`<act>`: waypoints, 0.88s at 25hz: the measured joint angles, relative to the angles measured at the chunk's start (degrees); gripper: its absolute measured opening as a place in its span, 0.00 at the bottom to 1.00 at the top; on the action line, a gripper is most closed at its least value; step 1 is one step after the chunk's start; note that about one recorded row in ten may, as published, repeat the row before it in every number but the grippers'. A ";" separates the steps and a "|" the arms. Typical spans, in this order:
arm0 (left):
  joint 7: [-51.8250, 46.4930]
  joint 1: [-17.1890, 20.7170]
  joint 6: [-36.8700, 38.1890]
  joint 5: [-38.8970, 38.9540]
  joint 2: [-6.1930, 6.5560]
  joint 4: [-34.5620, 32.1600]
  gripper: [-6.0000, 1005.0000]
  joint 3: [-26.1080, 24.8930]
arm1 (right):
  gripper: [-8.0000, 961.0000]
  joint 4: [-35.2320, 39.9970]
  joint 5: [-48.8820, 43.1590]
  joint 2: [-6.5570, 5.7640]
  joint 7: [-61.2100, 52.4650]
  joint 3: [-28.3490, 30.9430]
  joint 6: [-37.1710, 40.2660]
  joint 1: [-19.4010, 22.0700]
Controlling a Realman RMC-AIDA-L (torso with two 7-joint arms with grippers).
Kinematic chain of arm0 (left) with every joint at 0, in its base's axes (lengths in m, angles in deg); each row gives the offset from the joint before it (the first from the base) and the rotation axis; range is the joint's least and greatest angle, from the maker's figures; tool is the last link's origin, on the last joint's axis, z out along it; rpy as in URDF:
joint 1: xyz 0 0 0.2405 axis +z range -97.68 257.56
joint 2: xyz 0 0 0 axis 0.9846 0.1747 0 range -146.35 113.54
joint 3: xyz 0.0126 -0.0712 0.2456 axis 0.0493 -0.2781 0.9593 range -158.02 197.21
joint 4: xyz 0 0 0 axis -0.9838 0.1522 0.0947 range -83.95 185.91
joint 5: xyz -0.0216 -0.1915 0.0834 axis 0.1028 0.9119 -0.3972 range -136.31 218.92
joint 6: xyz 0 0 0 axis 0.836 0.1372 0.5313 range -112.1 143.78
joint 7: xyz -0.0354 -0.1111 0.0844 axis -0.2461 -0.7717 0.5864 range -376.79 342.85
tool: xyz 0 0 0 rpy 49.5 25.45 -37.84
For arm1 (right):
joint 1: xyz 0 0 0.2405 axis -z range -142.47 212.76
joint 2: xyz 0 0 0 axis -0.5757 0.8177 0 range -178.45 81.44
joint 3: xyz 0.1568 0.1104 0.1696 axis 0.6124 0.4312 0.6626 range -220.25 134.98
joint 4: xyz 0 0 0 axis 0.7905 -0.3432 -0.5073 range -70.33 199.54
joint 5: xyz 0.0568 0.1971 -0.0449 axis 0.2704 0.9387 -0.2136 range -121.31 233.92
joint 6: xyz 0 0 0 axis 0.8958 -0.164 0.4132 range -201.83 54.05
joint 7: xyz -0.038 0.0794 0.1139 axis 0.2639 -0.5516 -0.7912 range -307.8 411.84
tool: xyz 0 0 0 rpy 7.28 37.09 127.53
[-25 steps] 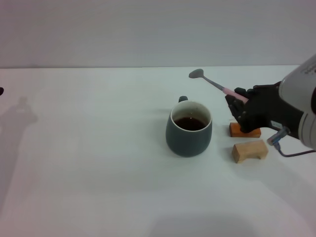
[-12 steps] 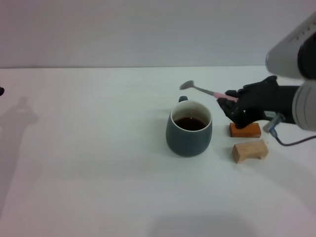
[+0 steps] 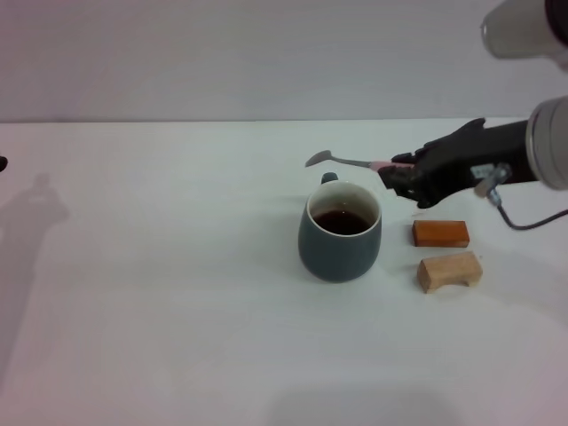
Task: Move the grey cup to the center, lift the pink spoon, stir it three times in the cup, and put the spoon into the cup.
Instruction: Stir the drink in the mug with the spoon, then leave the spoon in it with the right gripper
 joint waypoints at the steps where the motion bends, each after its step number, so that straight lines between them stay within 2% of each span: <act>1: 0.00 0.00 0.01 0.01 0.00 0.00 0.00 0.00 | 0.17 0.35 0.11 -0.01 -0.05 1.11 -1.14 -0.92; 10: -0.06 0.00 0.06 -0.22 0.00 -0.06 0.00 0.00 | 0.17 4.63 -3.13 -0.35 -0.88 8.06 -9.99 -9.39; 14: -0.08 -0.21 -0.19 -0.33 0.01 -0.08 0.00 0.00 | 0.17 9.44 -5.40 -1.23 0.78 8.21 -12.22 -13.00; 18: -0.08 -0.36 -0.22 -0.33 0.07 -0.09 0.00 0.00 | 0.17 14.60 -7.93 -1.30 3.10 7.99 -13.59 -16.13; 22: -0.09 -0.49 -0.25 -0.20 0.08 -0.09 0.00 0.00 | 0.17 16.06 -8.02 -1.22 4.16 7.88 -15.17 -18.33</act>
